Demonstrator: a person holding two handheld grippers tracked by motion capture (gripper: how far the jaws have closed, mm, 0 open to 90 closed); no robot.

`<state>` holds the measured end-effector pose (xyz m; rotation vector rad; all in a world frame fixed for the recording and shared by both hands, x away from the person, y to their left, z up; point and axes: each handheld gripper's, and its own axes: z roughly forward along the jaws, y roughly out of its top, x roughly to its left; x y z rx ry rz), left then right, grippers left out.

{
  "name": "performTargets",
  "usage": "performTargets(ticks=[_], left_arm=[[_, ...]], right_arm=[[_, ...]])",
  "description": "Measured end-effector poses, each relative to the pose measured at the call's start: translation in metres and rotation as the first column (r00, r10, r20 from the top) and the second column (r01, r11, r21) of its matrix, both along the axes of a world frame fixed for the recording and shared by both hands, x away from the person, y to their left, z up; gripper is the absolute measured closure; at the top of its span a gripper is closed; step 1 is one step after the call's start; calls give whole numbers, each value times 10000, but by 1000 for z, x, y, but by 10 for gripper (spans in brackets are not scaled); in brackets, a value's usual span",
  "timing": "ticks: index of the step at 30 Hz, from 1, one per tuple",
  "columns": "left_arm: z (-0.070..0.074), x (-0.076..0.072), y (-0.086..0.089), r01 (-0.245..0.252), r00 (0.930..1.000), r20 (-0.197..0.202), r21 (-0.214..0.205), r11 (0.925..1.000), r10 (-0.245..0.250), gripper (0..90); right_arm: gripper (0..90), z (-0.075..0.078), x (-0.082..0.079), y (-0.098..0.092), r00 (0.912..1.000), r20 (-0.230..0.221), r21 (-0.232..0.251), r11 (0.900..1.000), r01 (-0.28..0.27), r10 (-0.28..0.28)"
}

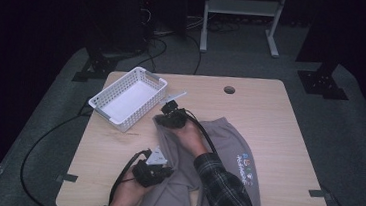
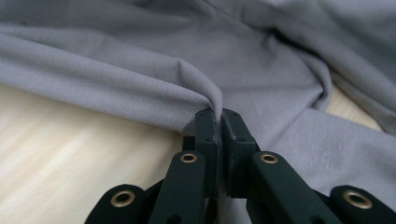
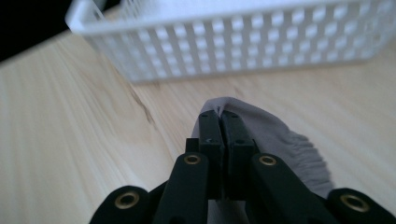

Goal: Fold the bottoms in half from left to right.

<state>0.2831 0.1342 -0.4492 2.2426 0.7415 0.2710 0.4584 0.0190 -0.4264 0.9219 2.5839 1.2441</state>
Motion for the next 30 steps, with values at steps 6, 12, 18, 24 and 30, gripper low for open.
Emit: performTargets(ticks=[6, 12, 18, 24, 30], left_arm=[[30, -4, 21, -186, 9979, 602, -992, 9949, 247, 861], [64, -17, 14, 683, 9916, 1215, -2022, 9770, -442, 863], [81, -25, -7, 1668, 9825, 1283, -2857, 9437, -1349, 863], [84, -23, -53, 2677, 9626, 1266, -3058, 9137, -2397, 863], [65, -13, -108, 3404, 9397, 724, -2914, 8940, -3342, 863]], right_arm=[[873, 36, 3, -1, 9993, 368, 1053, 9944, -115, 76], [866, 58, -5, -33, 9983, 541, 1341, 9905, -297, 227], [861, 60, -22, -68, 9974, 655, 1673, 9851, -402, 296], [860, 69, -43, -115, 9958, 912, 1917, 9810, -298, 124], [859, 48, -56, -166, 9954, 811, 1374, 9898, 388, -503]])
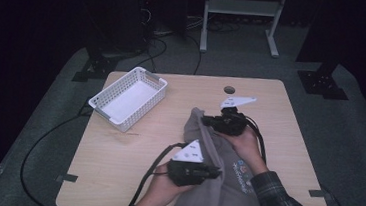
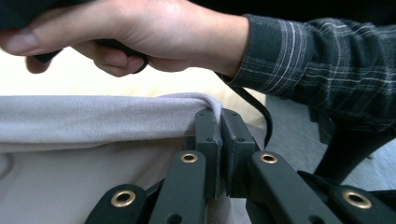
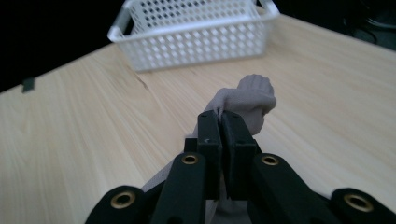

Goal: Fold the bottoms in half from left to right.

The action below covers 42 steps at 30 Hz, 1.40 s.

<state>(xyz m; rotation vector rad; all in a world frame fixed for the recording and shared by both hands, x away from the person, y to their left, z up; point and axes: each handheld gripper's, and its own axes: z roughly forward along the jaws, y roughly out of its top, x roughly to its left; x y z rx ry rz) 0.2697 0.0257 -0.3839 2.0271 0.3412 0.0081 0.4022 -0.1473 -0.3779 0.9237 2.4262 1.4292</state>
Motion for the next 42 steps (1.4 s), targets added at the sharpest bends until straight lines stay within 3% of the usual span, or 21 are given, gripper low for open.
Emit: performTargets(ticks=[6, 7, 9, 12, 14, 18, 22, 23, 25, 27, 30, 32, 34, 37, 39, 40, 42], left_arm=[[-31, 13, -46, 702, 9957, -637, 449, 9965, -673, 857], [-35, 15, -49, 738, 9952, -687, 497, 9960, -703, 808], [-39, 18, -47, 649, 9958, -689, 566, 9963, -610, 703], [-36, 26, -27, -5, 9991, -426, 576, 9983, 30, 681], [-34, 32, -8, -603, 9980, -139, 787, 9951, 615, 682], [-50, 42, 13, -1436, 9892, -51, 1666, 9755, 1465, 683], [-66, 46, 7, -1633, 9865, 312, 2744, 9476, 1610, 687], [-67, 47, 5, -1693, 9854, 348, 2888, 9423, 1664, 686], [-70, 49, 0, -1723, 9848, 291, 2985, 9387, 1715, 686], [-73, 49, -4, -1753, 9844, 406, 3260, 9290, 1715, 686], [-78, 49, -10, -1810, 9834, 567, 3649, 9133, 1722, 688], [-80, 49, -11, -1871, 9822, 578, 3728, 9089, 1784, 702], [-79, 49, -11, -1909, 9814, 563, 3789, 9055, 1834, 720], [-79, 50, -9, -1915, 9813, 583, 3864, 9022, 1833, 755], [-79, 51, -7, -1991, 9797, 596, 3931, 8977, 1912, 777], [-79, 52, -6, -2076, 9780, 682, 4037, 8910, 1969, 797], [-79, 55, -3, -2201, 9752, 693, 4111, 8846, 2104, 810]], right_arm=[[858, -33, -6, -39, 9967, -461, -423, 9970, 647, -666], [858, -41, -6, -44, 9953, -546, -531, 9956, 766, -795], [853, -49, -7, -49, 9934, -616, -800, 9926, 912, -963], [831, -62, -9, -58, 9896, -728, -1021, 9879, 1165, -1243], [802, -67, -10, -66, 9854, -848, -954, 9856, 1394, -1476], [644, -67, -16, -78, 9801, -904, -744, 9826, 1701, -1765], [573, -57, -30, -83, 9791, -717, -593, 9807, 1861, -1901], [550, -54, -35, -84, 9787, -720, -595, 9803, 1883, -1924], [495, -49, -47, -83, 9808, -555, -592, 9812, 1839, -1872], [475, -47, -58, -83, 9819, -481, -694, 9813, 1795, -1830], [456, -49, -73, -80, 9832, -618, -871, 9823, 1661, -1717], [452, -55, -82, -76, 9827, -833, -1099, 9816, 1558, -1653], [463, -61, -88, -72, 9796, -1093, -1557, 9763, 1506, -1686], [719, -73, -94, -68, 9791, -1039, -2415, 9594, 1458, -1749], [864, -75, -93, -69, 9770, -1127, -2624, 9538, 1466, -1811], [883, -75, -92, -71, 9755, -1123, -2644, 9520, 1539, -1889], [891, -74, -89, -75, 9739, -1108, -2633, 9507, 1636, -1983]])
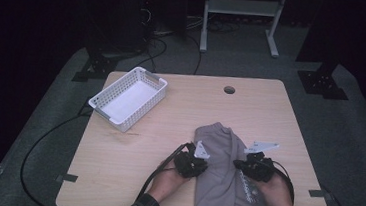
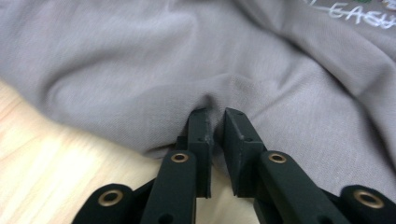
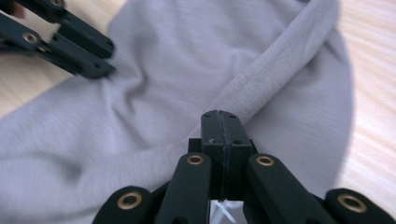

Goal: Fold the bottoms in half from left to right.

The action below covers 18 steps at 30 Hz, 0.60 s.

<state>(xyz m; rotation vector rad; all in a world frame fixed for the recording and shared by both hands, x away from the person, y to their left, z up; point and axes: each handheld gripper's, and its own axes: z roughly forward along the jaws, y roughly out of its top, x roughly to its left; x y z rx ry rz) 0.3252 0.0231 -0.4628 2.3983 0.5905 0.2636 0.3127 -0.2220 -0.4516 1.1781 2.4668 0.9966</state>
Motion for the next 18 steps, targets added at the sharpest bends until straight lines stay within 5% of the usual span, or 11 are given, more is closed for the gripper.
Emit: performTargets(ticks=[4, 12, 15, 18], left_arm=[[0, 7, 6, -304, 9995, 34, 100, 9995, 303, 816], [1, 35, 21, -1141, 9926, 480, 479, 9923, 1119, 822], [0, 41, 25, -1302, 9913, 203, 81, 9915, 1300, 821], [-1, 41, 26, -1321, 9911, 182, -13, 9912, 1321, 822]], right_arm=[[894, 0, 5, -7, 9997, 11, -101, 9997, 224, -224], [897, -7, 24, -16, 9948, 450, -1048, 9899, 959, -916], [880, -4, 28, -19, 9949, 478, -395, 9951, 912, -893], [702, 7, 20, -11, 9979, 649, 564, 9984, -3, -34]])
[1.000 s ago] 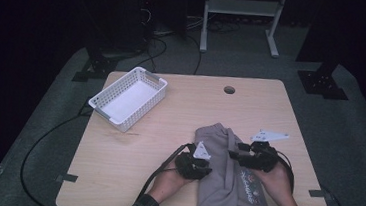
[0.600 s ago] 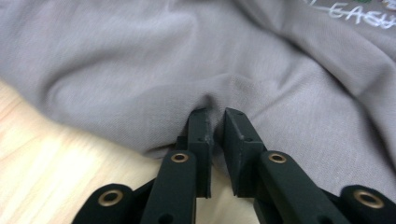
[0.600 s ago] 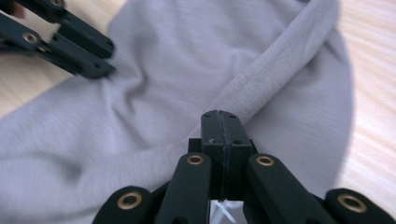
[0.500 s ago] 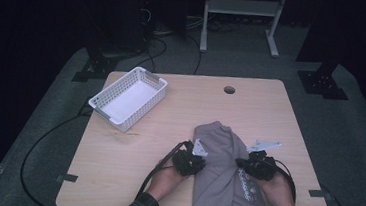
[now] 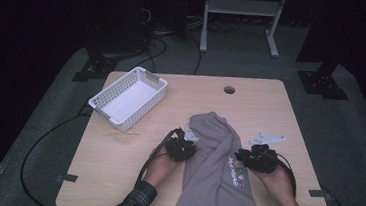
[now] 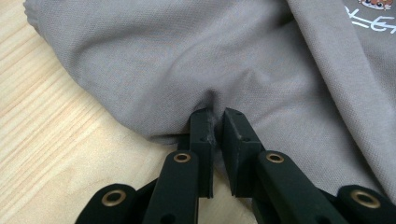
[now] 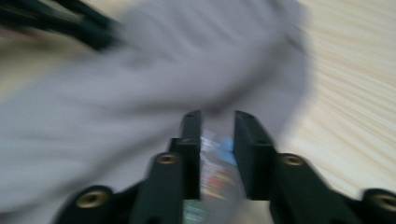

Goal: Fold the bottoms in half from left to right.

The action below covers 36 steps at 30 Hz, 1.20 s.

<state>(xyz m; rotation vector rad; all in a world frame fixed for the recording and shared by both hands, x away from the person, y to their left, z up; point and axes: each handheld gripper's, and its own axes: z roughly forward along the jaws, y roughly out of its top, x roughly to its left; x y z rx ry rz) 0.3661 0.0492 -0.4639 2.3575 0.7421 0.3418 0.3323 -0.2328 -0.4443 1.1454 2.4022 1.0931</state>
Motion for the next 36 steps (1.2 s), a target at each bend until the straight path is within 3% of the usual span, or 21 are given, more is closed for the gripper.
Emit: performTargets(ticks=[2, 5, 11, 13, 15, 18, 21, 22, 25, 29, 36], left_arm=[[0, 0, 0, 2, 10000, -15, -47, 10000, -2, 822], [-1, 0, 1, 61, 10000, 20, -59, 10000, -61, 831], [-1, 1, 2, 131, 9999, -52, -159, 9998, -132, 843], [-1, 1, 2, 117, 9999, -50, -215, 9997, -118, 843], [-1, 1, 3, 100, 9999, -62, -245, 9996, -102, 844], [-1, 1, 3, 95, 9999, -87, -265, 9996, -98, 843], [-1, 1, 3, 107, 9999, -109, -270, 9996, -110, 844], [-1, 2, 3, 120, 9999, -109, -251, 9996, -123, 843], [-1, 2, 3, 115, 9999, -114, -274, 9996, -119, 843], [-1, 2, 3, 123, 9999, -116, -297, 9995, -127, 843], [-2, 4, 4, 114, 9999, 15, -210, 9997, -114, 846]], right_arm=[[649, 5, -8, 12, 9977, 111, 325, 9972, -672, 668], [593, 8, -20, 36, 9867, 224, 296, 9864, -1615, 1609], [528, 2, -35, 81, 9513, 218, 24, 9515, -3075, 3074], [516, 1, -40, 96, 9344, 131, 118, 9344, -3561, 3560], [502, -1, -47, 110, 9203, 56, -154, 9203, -3910, 3911], [515, -11, -52, 123, 9083, -260, -858, 9044, -4181, 4174], [650, -19, -55, 125, 9000, -269, -1538, 8878, -4338, 4351], [746, -20, -56, 125, 8971, -227, -1422, 8868, -4398, 4413], [877, -18, -60, 124, 8960, 37, -1518, 8859, -4384, 4440], [895, -16, -58, 118, 9086, -159, -1391, 8990, -4153, 4173], [897, 0, -60, 87, 9338, 135, -866, 9308, -3551, 3575]])
